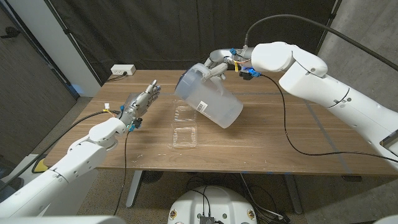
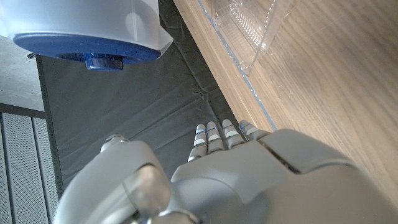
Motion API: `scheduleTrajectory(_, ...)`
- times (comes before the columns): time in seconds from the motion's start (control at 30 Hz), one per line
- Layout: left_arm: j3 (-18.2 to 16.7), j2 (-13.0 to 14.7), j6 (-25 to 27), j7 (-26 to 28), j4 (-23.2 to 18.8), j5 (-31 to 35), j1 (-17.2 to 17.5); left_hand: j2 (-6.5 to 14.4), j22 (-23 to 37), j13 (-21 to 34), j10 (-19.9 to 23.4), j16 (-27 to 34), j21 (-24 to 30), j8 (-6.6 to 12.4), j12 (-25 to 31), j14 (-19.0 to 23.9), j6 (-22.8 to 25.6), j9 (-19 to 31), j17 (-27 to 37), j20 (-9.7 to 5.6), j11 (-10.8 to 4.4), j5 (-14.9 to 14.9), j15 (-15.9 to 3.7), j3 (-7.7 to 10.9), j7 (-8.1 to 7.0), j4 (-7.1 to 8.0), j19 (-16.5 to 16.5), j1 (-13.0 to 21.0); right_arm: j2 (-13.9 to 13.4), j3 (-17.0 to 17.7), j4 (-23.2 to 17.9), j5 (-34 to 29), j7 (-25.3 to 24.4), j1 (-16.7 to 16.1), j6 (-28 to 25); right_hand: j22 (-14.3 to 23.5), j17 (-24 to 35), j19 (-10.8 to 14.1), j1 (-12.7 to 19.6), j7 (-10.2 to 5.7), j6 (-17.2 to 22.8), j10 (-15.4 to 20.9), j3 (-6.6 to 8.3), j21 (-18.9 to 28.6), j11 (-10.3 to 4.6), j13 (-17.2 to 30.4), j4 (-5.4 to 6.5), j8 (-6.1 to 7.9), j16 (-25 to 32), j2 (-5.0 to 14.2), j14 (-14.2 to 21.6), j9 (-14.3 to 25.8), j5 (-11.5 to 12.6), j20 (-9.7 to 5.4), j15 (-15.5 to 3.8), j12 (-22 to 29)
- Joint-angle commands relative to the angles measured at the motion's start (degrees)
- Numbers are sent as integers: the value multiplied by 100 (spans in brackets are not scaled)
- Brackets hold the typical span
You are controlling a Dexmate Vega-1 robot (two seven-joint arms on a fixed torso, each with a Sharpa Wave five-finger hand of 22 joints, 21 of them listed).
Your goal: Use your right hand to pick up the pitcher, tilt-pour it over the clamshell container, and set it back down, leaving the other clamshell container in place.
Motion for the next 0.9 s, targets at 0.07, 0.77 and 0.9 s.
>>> scheduleTrajectory(0.07, -126, 117, 6, 44, -118, -34, 136, 27, 20, 23, 13, -23, 7, -35, -11, -17, -1, 15, 27, -1, 26, -10, 10, -58, 20, 8, -61, 19, -253, 591, -239, 623, -934, -626, 122, -18, 5, 60, -653, -59, 78, 1177, 779, 35, -491, 963, 753, -54, 39, 734, 231, -42, -10, -819, -268, 272)
scheduleTrajectory(0.77, -140, 274, 180, -90, -64, 28, -49, 50, 20, 23, -8, -29, 10, -41, -18, -36, -19, 15, 26, 3, 54, -13, 19, -83, 24, 3, -72, 38, -529, 1978, -266, 1156, -3783, -2999, 1357, -79, -4, 59, -642, -76, 133, 1192, 763, 90, -488, 1046, 703, -6, 55, 735, 260, 4, -8, -813, -277, 350)
scheduleTrajectory(0.9, -26, 219, 211, -193, 37, 34, -201, 53, 20, 23, -9, -29, 10, -41, -18, -38, -18, 15, 26, 5, 52, -14, 18, -87, 23, 2, -75, 41, -433, 2255, -184, 1266, -4232, -3392, 1664, -90, 23, 57, -645, -80, 141, 1175, 765, 106, -483, 1056, 700, -14, 67, 731, 261, -15, -7, -812, -276, 370)
